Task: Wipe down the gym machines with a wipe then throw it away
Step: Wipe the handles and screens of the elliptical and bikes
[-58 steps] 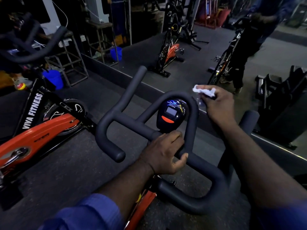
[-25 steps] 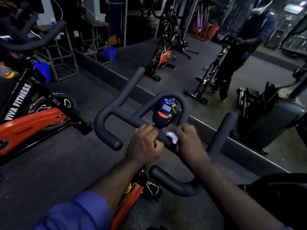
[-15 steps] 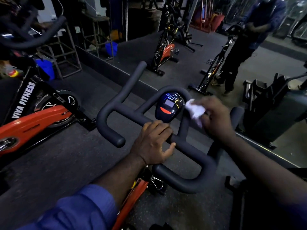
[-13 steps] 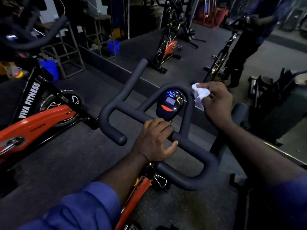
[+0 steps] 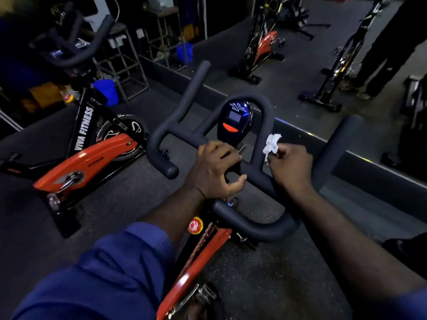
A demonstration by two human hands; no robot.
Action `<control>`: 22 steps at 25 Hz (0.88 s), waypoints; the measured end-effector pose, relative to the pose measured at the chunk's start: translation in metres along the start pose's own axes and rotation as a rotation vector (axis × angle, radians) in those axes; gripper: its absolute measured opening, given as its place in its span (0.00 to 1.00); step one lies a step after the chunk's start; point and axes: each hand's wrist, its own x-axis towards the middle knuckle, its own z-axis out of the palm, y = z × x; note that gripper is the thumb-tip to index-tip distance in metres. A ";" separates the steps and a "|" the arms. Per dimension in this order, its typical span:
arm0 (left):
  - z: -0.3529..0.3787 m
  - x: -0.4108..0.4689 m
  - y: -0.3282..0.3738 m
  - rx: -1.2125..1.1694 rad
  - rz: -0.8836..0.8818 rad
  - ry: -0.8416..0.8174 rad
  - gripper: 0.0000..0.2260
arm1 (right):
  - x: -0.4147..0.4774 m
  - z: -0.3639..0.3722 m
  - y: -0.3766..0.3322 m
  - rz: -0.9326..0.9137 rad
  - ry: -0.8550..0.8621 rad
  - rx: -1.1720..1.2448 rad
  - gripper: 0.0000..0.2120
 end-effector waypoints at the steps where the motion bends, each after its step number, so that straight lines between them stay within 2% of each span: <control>1: 0.000 0.000 0.001 -0.004 -0.026 -0.011 0.17 | -0.007 -0.007 -0.002 -0.070 -0.009 -0.081 0.09; 3: -0.007 -0.002 0.008 -0.043 -0.090 -0.047 0.18 | -0.022 -0.021 -0.007 -0.230 -0.041 -0.198 0.06; 5: -0.024 -0.007 0.014 -0.158 -0.191 -0.114 0.19 | -0.041 -0.031 -0.017 -0.406 -0.112 -0.206 0.05; 6: -0.034 -0.014 0.019 -0.228 -0.272 -0.161 0.19 | -0.050 -0.033 -0.024 -0.464 -0.154 -0.145 0.06; 8: -0.056 -0.039 0.026 -0.382 -0.508 -0.207 0.16 | -0.069 -0.031 -0.049 -0.466 -0.234 0.073 0.09; 11: -0.103 -0.086 0.032 -0.643 -0.849 0.014 0.09 | -0.092 -0.002 -0.080 -0.372 -0.400 0.369 0.14; 14: -0.177 -0.152 0.032 -0.725 -1.151 0.200 0.08 | -0.135 0.043 -0.121 -0.327 -0.653 0.573 0.14; 19: -0.284 -0.281 0.048 -0.636 -1.427 0.494 0.03 | -0.235 0.099 -0.196 -0.186 -1.076 0.816 0.10; 22: -0.346 -0.358 0.077 -0.564 -1.528 0.691 0.04 | -0.306 0.129 -0.243 -0.021 -1.364 0.888 0.09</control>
